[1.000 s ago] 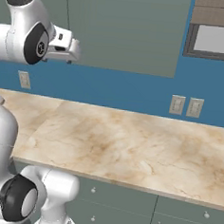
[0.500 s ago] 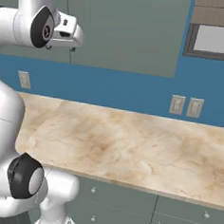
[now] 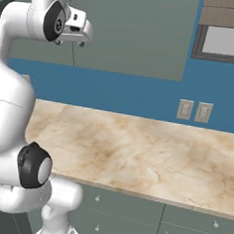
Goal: Move the ketchup and mustard from the cabinet to the dining counter.
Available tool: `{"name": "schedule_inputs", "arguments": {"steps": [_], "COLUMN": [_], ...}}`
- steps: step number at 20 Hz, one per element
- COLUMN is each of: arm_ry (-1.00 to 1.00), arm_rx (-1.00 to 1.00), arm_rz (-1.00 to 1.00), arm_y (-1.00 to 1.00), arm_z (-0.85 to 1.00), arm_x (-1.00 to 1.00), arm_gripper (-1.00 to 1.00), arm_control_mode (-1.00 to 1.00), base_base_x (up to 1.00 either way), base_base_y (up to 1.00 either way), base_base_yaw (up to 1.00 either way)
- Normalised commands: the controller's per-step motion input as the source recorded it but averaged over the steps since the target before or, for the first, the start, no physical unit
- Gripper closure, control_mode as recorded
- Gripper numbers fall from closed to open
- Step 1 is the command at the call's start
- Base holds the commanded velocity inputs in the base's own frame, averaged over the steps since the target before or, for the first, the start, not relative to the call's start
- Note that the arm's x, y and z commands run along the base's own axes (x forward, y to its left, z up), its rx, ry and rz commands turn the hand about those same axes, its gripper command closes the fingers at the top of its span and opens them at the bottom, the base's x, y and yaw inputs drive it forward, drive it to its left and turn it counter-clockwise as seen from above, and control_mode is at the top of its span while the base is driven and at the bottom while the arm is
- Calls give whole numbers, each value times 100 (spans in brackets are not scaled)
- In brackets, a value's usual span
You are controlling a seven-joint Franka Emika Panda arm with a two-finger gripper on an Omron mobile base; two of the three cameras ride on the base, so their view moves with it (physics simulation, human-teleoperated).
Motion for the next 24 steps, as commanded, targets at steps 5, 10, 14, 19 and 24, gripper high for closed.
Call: {"name": "schedule_inputs", "arguments": {"steps": [5, 10, 14, 19, 24], "arm_ry": [0, 0, 0, 0, 0], "arm_rx": [0, 0, 0, 0, 0], "arm_rz": [0, 0, 0, 0, 0], "arm_y": [0, 0, 0, 0, 1], "arm_z": [0, -9, -22, -16, -15], "arm_x": [40, 40, 29, 29, 34], "arm_gripper": [-100, -100, -100, -100, -100], "arm_control_mode": [-100, -100, -100, -100, -100], "base_base_x": [0, 0, 0, 0, 0], "base_base_y": [0, 0, 0, 0, 0], "base_base_yaw": [0, 0, 0, 0, 0]}}
